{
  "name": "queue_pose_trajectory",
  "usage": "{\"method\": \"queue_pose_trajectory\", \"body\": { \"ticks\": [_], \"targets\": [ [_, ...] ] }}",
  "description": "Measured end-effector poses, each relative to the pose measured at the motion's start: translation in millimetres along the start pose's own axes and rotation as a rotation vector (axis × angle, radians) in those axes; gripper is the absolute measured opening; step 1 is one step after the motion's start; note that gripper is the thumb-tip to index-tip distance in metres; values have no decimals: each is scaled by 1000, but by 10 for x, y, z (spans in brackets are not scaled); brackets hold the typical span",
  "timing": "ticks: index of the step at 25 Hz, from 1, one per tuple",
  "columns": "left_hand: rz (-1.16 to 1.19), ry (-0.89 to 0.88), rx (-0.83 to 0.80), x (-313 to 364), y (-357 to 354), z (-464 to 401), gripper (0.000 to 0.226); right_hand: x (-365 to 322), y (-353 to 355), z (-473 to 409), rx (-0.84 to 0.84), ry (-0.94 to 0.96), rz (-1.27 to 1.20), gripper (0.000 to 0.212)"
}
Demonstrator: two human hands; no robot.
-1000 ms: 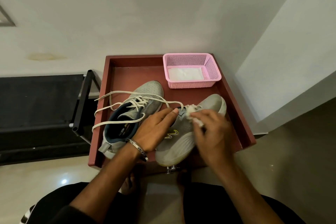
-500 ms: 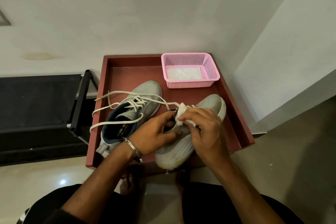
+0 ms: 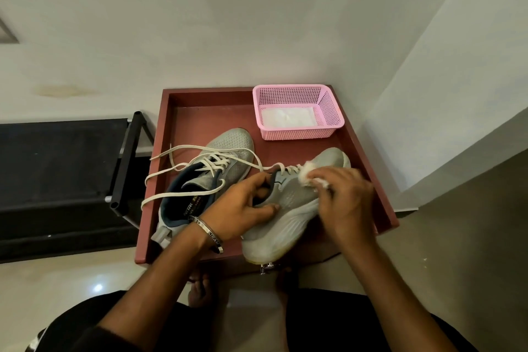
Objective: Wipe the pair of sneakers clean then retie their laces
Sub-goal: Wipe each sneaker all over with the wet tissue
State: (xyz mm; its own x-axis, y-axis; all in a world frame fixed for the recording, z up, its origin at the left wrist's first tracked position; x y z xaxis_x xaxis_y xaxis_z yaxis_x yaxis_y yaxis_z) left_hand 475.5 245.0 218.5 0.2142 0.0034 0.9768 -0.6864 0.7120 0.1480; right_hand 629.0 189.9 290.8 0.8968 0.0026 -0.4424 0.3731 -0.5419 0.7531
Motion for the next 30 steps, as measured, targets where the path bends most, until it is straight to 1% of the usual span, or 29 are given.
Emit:
{"method": "queue_pose_trajectory", "body": {
  "ticks": [1, 2, 3, 5, 9, 11, 12, 13, 15, 17, 18, 22, 23, 24, 26, 28, 29, 30],
  "targets": [
    [-15, 7, 4, 4, -18, 0, 42, 192, 110, -3, 42, -115, 107, 20],
    [-54, 1, 11, 24, -26, -7, 42, 306, 189, 19, 71, -189, 163, 19],
    [-94, -5, 23, 42, -21, -21, 41, 337, 212, 48, 82, -210, 153, 19],
    [-114, 8, 47, 32, 14, -37, 40, 182, 122, 84, 47, -151, 23, 19],
    [-158, 27, 161, 36, 159, -10, 46, -318, -199, 214, -122, 7, -250, 19],
    [-182, 33, 180, 55, 187, -10, 48, -424, -271, 242, -188, 97, -278, 21],
    [-208, 30, 178, 62, 189, -23, 47, -373, -250, 215, -181, 118, -221, 22],
    [-234, 29, 176, 62, 193, -31, 45, -251, -187, 166, -147, 94, -150, 24],
    [-273, 26, 185, 47, 203, -45, 45, 123, 54, 54, -28, -62, -57, 24],
    [-304, 21, 204, 55, 215, -37, 44, 333, 226, 46, 66, -184, -63, 21],
    [-318, 25, 221, 61, 224, -28, 42, 283, 208, 67, 60, -176, -84, 21],
    [-398, 52, 351, 96, 339, 3, 47, -349, -154, 276, -167, 117, -187, 27],
    [-423, 51, 363, 104, 348, 4, 45, -376, -175, 286, -185, 155, -168, 30],
    [-441, 39, 361, 128, 338, 6, 39, -308, -138, 237, -158, 150, -123, 32],
    [-454, 10, 353, 181, 318, 22, 27, -22, 46, 91, -15, 36, -33, 31],
    [-460, -1, 348, 194, 311, 24, 26, 203, 222, 23, 110, -79, 2, 25],
    [-458, -2, 346, 187, 305, 14, 25, 228, 251, 28, 130, -108, 3, 23],
    [-453, 6, 349, 182, 303, 7, 25, 186, 232, 54, 116, -104, -7, 22]
  ]
}}
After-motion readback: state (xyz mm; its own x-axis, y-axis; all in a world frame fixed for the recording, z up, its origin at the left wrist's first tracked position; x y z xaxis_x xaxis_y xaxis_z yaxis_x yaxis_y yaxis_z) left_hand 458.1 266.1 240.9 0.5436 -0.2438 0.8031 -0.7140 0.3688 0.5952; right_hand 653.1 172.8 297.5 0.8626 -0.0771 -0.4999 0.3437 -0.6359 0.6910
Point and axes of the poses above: each hand's wrist, its own z-axis away from the middle knuckle, its own y-axis out of the back of the hand, x = y × z, the point moved 10 cm from there along -z, towards the middle knuckle, and after that the axes turned 2 degrees about y, right-handed, at the moved point
